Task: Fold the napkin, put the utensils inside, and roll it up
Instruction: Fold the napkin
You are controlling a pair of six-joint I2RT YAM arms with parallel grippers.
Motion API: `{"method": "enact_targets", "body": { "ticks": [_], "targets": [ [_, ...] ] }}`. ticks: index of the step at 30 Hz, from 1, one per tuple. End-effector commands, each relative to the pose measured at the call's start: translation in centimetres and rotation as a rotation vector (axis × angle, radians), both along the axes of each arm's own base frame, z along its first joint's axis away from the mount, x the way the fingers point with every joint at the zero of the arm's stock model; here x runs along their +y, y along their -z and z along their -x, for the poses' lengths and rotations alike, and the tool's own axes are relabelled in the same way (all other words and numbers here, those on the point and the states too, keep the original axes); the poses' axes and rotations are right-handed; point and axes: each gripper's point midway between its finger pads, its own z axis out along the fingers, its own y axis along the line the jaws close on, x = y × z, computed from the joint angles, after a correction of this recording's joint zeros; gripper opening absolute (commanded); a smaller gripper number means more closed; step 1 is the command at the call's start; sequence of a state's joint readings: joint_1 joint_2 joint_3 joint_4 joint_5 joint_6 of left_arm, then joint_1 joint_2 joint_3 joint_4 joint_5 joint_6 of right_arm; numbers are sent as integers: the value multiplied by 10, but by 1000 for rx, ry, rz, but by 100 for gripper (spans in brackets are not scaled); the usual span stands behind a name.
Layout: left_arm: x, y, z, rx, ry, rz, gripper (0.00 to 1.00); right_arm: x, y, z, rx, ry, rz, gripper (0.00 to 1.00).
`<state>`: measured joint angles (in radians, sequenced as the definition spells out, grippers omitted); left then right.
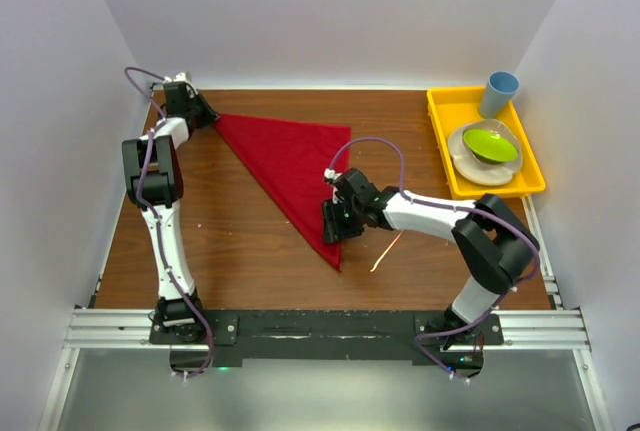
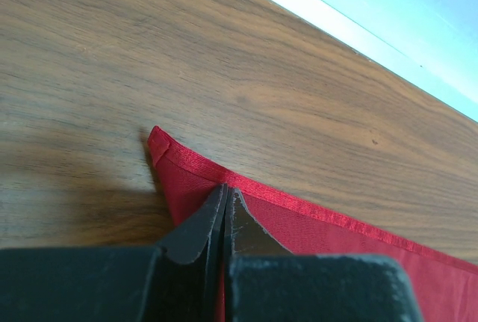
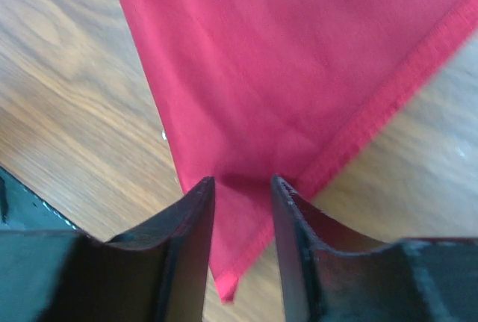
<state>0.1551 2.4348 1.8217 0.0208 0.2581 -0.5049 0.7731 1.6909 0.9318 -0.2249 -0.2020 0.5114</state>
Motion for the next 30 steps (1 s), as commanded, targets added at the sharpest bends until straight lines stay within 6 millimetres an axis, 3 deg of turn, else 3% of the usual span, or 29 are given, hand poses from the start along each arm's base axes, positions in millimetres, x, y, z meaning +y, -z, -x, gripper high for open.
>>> {"method": "enact_targets", "body": {
  "ticks": [1, 3, 11, 15, 20, 23, 27, 29, 30],
  "targets": [
    [12, -1, 0, 4, -10, -25, 4, 7, -54, -7, -96, -24, -37, 44],
    [11, -1, 1, 5, -7, -24, 4, 12, -59, 4, -67, -44, -89, 45],
    [9, 10, 4, 28, -14, -3, 4, 14, -21, 39, 38, -36, -130, 36],
    [11, 8, 1, 19, -15, -18, 4, -1, 0, 51, 66, -8, -90, 31],
    [14, 9, 2, 49, -10, -29, 4, -4, -22, 47, 17, -6, -95, 30],
    [13, 2, 0, 42, -5, -27, 4, -5, -26, 48, 9, 5, -110, 30],
    [12, -15, -3, 20, -6, -20, 9, -6, -8, 62, 72, 5, -125, 29],
    [7, -38, -5, -14, 10, 0, 13, -12, -11, 54, 33, 39, -88, 28],
    [3, -49, -4, -24, 14, 11, 20, -15, -26, 50, 11, 51, -71, 31]
  ]
}}
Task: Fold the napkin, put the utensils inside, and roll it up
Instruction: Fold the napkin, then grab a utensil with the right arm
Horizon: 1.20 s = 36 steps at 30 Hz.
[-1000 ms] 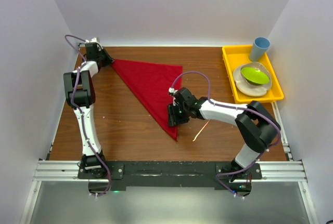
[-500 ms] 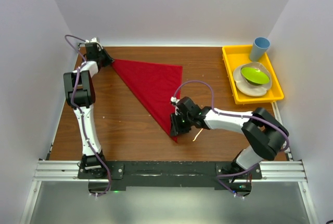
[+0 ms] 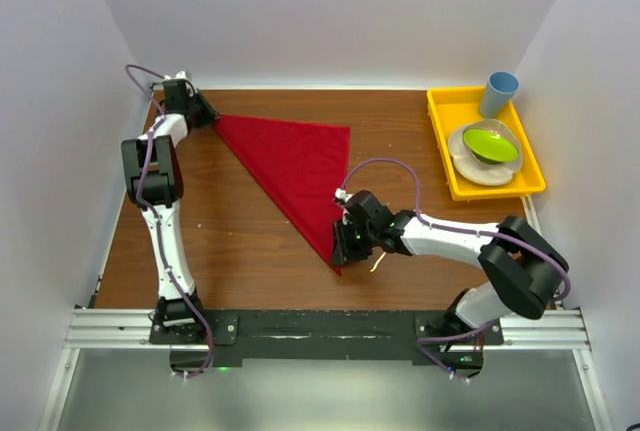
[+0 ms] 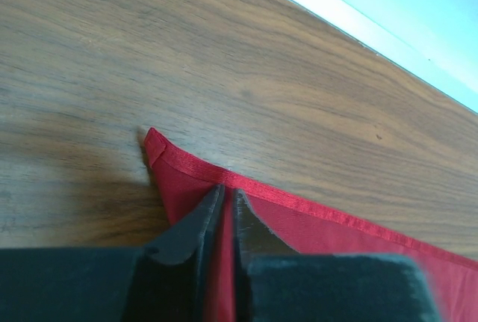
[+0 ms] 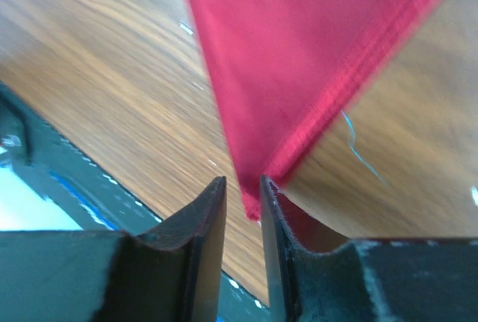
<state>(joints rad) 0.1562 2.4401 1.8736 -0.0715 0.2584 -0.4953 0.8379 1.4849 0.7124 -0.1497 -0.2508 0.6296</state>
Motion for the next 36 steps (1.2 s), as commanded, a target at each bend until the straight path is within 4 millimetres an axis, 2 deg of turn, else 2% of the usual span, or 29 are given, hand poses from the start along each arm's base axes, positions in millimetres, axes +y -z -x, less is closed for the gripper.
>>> {"method": "enact_targets", "body": {
  "ticks": [1, 2, 3, 4, 6, 7, 8, 9, 10, 12, 13, 15, 16, 17, 18, 20, 21, 23, 24, 29, 33, 36],
  "targets": [
    [-1, -74, -7, -104, 7, 18, 23, -9, -25, -11, -53, 70, 48, 34],
    [-2, -85, -3, -103, 6, 21, 27, -21, -35, -24, -97, 136, 122, 38],
    [-4, -97, 0, -113, 3, 24, 37, -26, -45, -29, -108, 186, 136, 52],
    [-10, -122, 9, -136, 0, 27, 42, -36, -49, -37, -136, 247, 186, 59],
    [-16, -147, 20, -152, 5, 28, 50, -67, -59, -54, -171, 409, 313, 77],
    [-22, -168, 34, -148, 8, 13, 52, -78, -63, -58, -176, 466, 352, 93],
    [-28, -178, 43, -144, 13, -1, 56, -93, -70, -62, -186, 526, 413, 98],
    [-32, -185, 52, -137, 16, -13, 63, -100, -71, -66, -179, 566, 417, 98],
    [-44, -200, 71, -124, 20, -27, 65, -105, -74, -67, -176, 590, 406, 98],
    [-63, -212, 91, -126, 50, -32, 70, -125, -69, -70, -103, 668, 369, 98],
    [-83, -218, 111, -123, 82, -36, 71, -132, -74, -70, -99, 704, 331, 91],
    [-122, -222, 135, -131, 157, -38, 72, -155, -70, -75, -102, 790, 335, 83],
    [-133, -221, 154, -139, 186, -39, 72, -160, -72, -76, -111, 810, 336, 80],
    [-144, -218, 166, -140, 214, -37, 72, -166, -71, -76, -111, 823, 355, 72],
    [-163, -216, 189, -150, 271, -38, 72, -172, -70, -78, -118, 842, 379, 67],
    [-175, -212, 213, -156, 310, -52, 72, -177, -57, -77, -82, 853, 424, 63],
    [-181, -210, 235, -172, 330, -66, 72, -179, -52, -77, -71, 863, 432, 62],
    [-182, -209, 256, -182, 349, -68, 72, -173, -36, -75, -46, 842, 404, 65],
    [-180, -206, 273, -175, 362, -76, 72, -171, -31, -75, -38, 842, 395, 66],
    [-177, -200, 316, -146, 409, -77, 70, -155, 0, -77, 9, 764, 369, 67],
    [-168, -185, 353, -45, 412, -81, 68, -151, 8, -84, 11, 751, 379, 65],
    [-160, -179, 371, 0, 397, -93, 68, -156, 18, -82, 26, 766, 422, 61]
  ]
}}
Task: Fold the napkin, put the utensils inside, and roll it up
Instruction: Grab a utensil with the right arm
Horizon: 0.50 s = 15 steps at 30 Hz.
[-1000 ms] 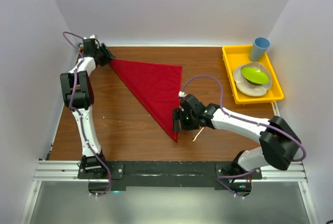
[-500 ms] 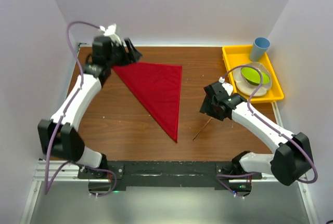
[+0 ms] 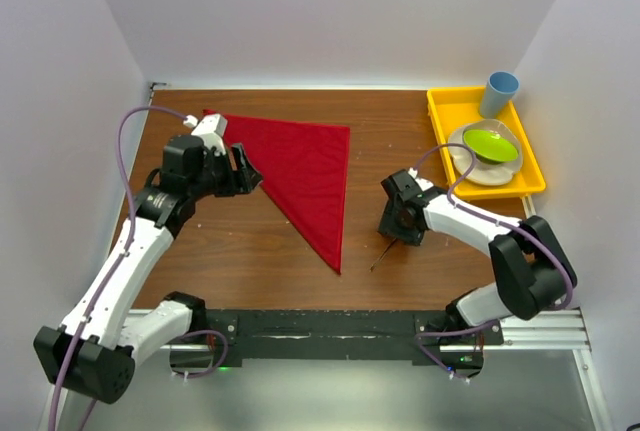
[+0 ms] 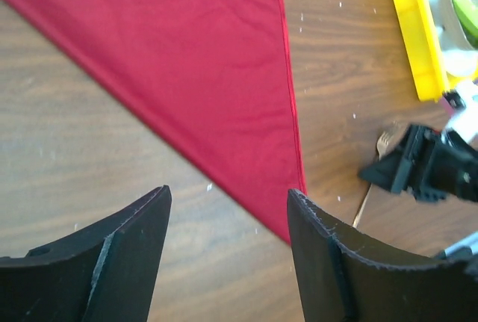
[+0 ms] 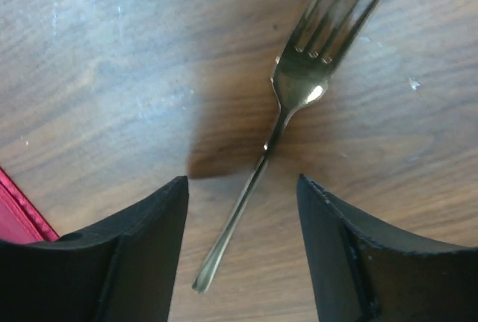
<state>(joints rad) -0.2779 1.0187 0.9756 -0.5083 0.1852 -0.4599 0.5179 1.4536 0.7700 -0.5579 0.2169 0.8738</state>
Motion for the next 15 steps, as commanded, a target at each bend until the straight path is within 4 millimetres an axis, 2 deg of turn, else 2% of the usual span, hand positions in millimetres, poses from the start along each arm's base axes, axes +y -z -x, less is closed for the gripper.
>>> {"method": "enact_targets", "body": {
  "ticks": [1, 3, 5, 6, 9, 10, 12, 14, 15],
  "targets": [
    [12, 19, 33, 106, -4, -57, 68, 4, 3, -13, -19, 27, 3, 61],
    [17, 21, 40, 131, -19, -81, 67, 2, 14, -6, 20, 37, 9, 58],
    [18, 21, 45, 150, -24, -86, 67, -3, 20, -4, 33, 62, 33, 49],
    [18, 18, 46, 152, -22, -86, 67, -7, 24, 6, 84, 68, 56, 44],
    [18, 8, 49, 155, -30, -78, 67, -17, 26, 17, 119, 74, 102, 24],
    [19, 3, 49, 151, -36, -77, 67, -19, 23, 15, 112, 57, 117, 13],
    [23, -9, 49, 139, -53, -87, 67, -18, 13, 4, 79, 9, 128, 3],
    [30, -20, 47, 127, -82, -115, 67, -21, 6, -4, 78, -106, 182, 0],
    [33, -23, 47, 122, -93, -123, 67, -22, -9, -13, 80, -133, 219, 0]
  ]
}}
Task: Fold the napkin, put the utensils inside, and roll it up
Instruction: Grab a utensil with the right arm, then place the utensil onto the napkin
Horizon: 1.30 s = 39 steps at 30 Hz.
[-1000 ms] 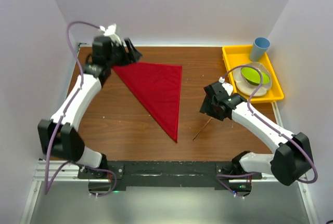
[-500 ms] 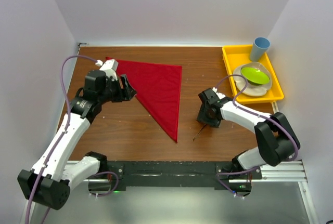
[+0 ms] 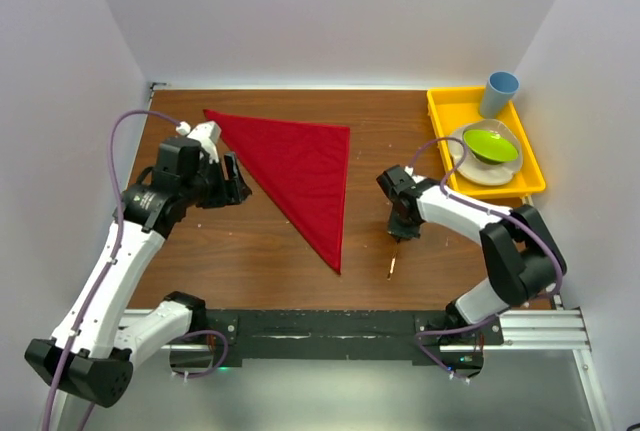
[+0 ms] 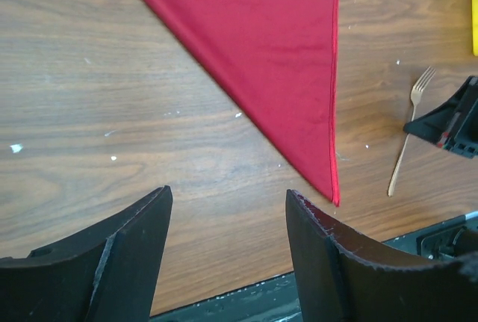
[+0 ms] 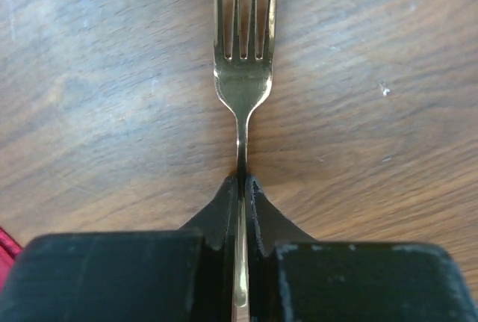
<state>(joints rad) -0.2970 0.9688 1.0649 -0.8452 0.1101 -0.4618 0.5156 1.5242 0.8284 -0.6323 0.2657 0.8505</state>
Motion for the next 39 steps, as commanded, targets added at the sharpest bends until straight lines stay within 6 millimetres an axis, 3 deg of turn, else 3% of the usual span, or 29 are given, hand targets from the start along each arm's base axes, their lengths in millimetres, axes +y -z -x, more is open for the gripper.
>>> {"method": "enact_targets", "body": {
  "ticks": [1, 5, 6, 7, 8, 9, 14, 15, 20, 21, 22, 23, 24, 25, 27, 28, 29, 30, 32, 39],
  "targets": [
    [13, -35, -3, -63, -55, -41, 67, -18, -20, -21, 30, -194, 191, 0],
    [17, -54, -5, -84, -70, -56, 67, 1, -56, -64, -39, -399, 222, 0],
    [17, -57, -5, -84, -73, -52, 67, 17, -74, -84, -108, -438, 186, 0],
    [17, -60, -5, -83, -78, -49, 67, 27, -82, -92, -127, -520, 172, 0],
    [17, -67, -4, -86, -87, -37, 67, 50, -86, -94, -137, -601, 76, 0],
    [17, -69, -4, -88, -88, -33, 66, 69, -98, -111, -191, -653, 37, 0],
    [11, -84, 4, -91, -65, 6, 66, 144, -120, -138, -258, -888, -40, 0],
    [11, -85, 4, -89, -62, 8, 66, 164, -118, -146, -256, -935, -61, 0],
    [12, -81, 9, -60, -57, -6, 65, 237, -102, -148, -225, -1101, -99, 0],
    [13, -80, 9, -57, -58, -10, 65, 254, -114, -153, -266, -1109, -135, 0],
    [14, -80, 9, -53, -61, -15, 65, 264, -95, -153, -234, -1114, -141, 0],
    [15, -79, 10, -49, -64, -21, 65, 273, -95, -154, -234, -1119, -158, 0],
    [15, -80, 10, -51, -63, -21, 65, 285, -108, -160, -271, -1130, -177, 0],
    [15, -80, 10, -52, -62, -24, 65, 295, -89, -157, -239, -1148, -179, 0],
    [16, -80, 12, -50, -62, -27, 65, 312, -95, -159, -269, -1183, -189, 0],
    [17, -80, 12, -53, -65, -29, 65, 318, -94, -158, -268, -1195, -202, 0],
    [19, -79, 13, -52, -67, -38, 65, 324, -80, -157, -249, -1198, -204, 0],
    [20, -79, 13, -52, -69, -42, 65, 329, -85, -160, -268, -1195, -222, 0],
    [22, -79, 14, -51, -74, -51, 65, 336, -79, -160, -273, -1197, -237, 0],
    [24, -76, 18, -45, -76, -58, 65, 356, -85, -174, -341, -1129, -301, 0]
  ]
}}
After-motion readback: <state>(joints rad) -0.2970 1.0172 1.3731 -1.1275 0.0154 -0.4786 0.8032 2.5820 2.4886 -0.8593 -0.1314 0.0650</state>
